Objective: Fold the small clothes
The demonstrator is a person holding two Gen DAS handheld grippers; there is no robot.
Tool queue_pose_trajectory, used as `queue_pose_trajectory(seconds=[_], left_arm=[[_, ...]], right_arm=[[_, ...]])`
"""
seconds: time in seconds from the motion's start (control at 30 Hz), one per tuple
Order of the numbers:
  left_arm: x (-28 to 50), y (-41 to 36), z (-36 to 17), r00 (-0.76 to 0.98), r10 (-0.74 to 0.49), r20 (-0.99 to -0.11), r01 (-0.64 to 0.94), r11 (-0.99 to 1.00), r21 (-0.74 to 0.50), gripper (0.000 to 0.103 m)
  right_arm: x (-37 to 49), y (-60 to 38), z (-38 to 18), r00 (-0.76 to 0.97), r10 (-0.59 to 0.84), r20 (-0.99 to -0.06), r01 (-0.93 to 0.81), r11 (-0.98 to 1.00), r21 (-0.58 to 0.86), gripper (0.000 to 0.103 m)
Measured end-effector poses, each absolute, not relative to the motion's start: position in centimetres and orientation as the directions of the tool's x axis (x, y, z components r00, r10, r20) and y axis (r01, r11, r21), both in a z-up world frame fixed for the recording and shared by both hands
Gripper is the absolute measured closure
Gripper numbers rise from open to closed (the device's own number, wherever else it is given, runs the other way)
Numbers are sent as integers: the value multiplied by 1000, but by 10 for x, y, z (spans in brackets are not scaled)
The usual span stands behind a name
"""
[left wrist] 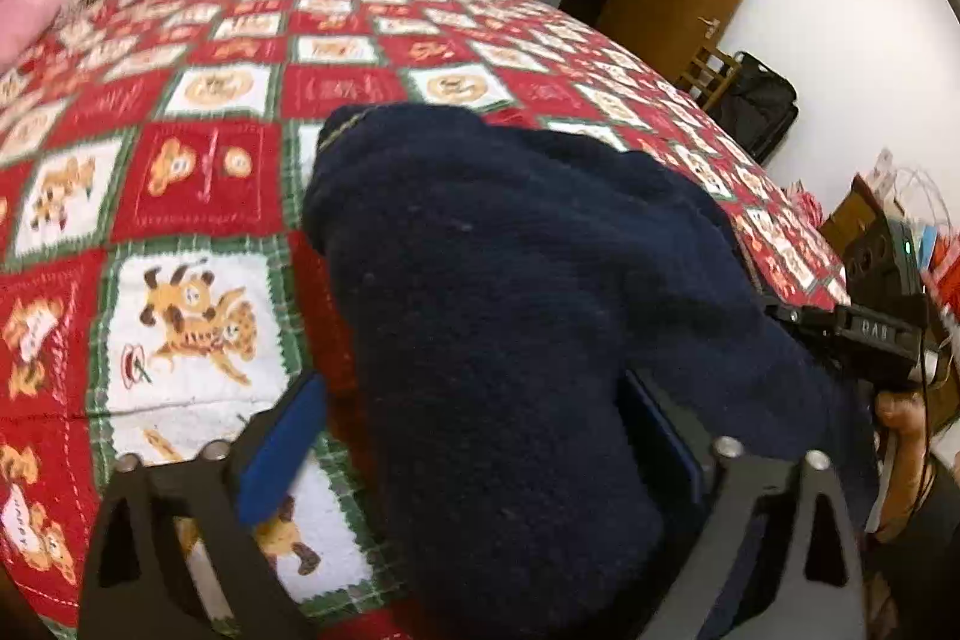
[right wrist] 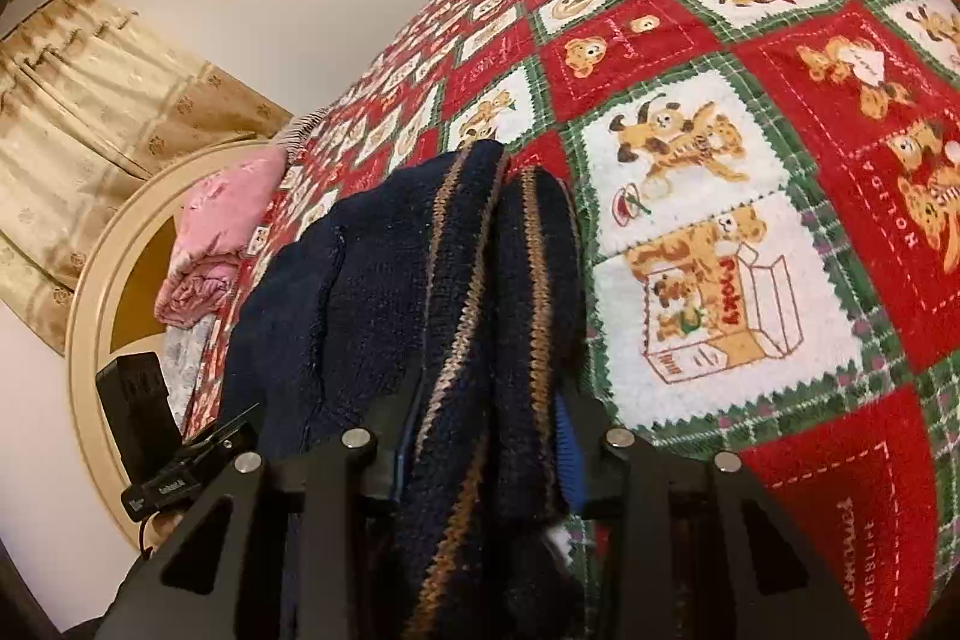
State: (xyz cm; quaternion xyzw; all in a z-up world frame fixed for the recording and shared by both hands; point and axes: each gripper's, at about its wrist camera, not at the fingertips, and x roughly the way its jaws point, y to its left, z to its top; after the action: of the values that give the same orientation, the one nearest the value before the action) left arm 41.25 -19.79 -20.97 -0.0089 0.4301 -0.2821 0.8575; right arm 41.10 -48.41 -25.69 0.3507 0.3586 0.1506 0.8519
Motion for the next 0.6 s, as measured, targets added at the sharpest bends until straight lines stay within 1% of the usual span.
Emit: queue_pose_trajectory(seconds=[0.07,0.13,0.2,0.3,0.4,0.47,0.5,0.53,0.57,0.6], left_arm=[[408,-203,-207,496,-479,-725,497,841,-215,14],[410,-205,-207,499,-477,-723,501,840,-208,14],[414,-204,-209,489,-488,-724,498,837,-227,14],[416,-204,-210,479,-498,-723,498,833,-243,14],[413,-208,-209,485,-491,-724,505,833,-226,16],[411,-211,-208,488,-489,-723,515,830,-214,22],[410,-211,-207,487,-491,-722,519,828,-213,24],[409,-211,-206,486,-492,-723,522,826,-212,29],[408,-211,-204,488,-490,-722,524,826,-207,37],[407,-212,-203,493,-488,-720,526,827,-200,42]], right_arm=[[411,-480,-256,700,498,-511,-10,723,691,65],[411,-480,-256,707,497,-504,-17,724,690,65],[412,-478,-256,713,491,-501,-21,728,685,65],[412,-472,-252,721,461,-517,-23,762,647,65],[414,-471,-251,717,462,-522,-20,762,647,68],[415,-470,-249,716,454,-530,-12,768,640,73],[415,-466,-247,714,445,-540,0,772,636,74],[416,-465,-245,714,438,-546,11,773,634,76],[416,-463,-244,715,432,-550,17,775,632,78],[415,-461,-242,720,421,-551,25,778,627,78]])
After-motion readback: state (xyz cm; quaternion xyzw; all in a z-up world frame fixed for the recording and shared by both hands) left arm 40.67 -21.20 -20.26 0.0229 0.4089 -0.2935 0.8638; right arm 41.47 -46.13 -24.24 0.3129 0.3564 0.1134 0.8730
